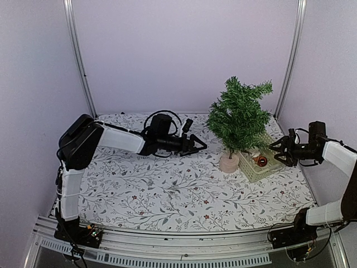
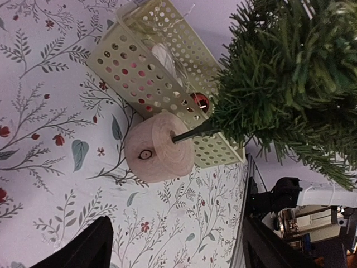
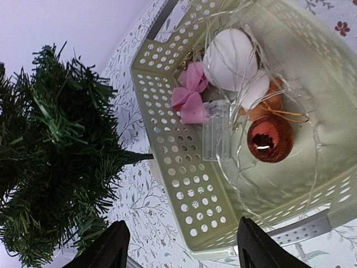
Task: Decorate the small christmas tree
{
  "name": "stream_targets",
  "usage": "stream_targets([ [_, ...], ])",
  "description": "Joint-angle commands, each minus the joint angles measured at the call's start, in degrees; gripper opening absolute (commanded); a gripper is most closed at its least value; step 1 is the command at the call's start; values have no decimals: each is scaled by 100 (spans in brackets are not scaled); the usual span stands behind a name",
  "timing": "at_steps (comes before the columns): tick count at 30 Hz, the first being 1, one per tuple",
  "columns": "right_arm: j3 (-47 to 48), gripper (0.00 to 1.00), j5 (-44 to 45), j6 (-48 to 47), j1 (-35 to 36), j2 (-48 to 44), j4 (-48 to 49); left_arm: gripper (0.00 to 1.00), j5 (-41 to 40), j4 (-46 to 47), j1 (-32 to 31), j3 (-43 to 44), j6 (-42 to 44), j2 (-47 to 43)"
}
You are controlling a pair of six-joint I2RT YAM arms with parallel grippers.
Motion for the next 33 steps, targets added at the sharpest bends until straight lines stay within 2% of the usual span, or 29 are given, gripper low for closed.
stream_targets([
  [1,-222,67,-635,150,171,-83,287,79,153,690,-212,377,-531,396],
  [7,-471,64,-1097,584,185,46,943,76,64,721,-399,993,-689,901],
  [12,-586,60,-1163,908,380,215,1350,69,-31,705,-479,1334,-886,1263],
  [21,-635,56,-1007,1265,852,441,1819,62,-348,-89,-647,2323,-817,1881],
  [27,-618,53,-1016,1480,1089,689,2152,53,-151,676,-725,2371,-1061,2061],
  [33,-618,53,-997,1561,1256,929,2344,49,-147,2194,-809,1619,-1065,1722],
])
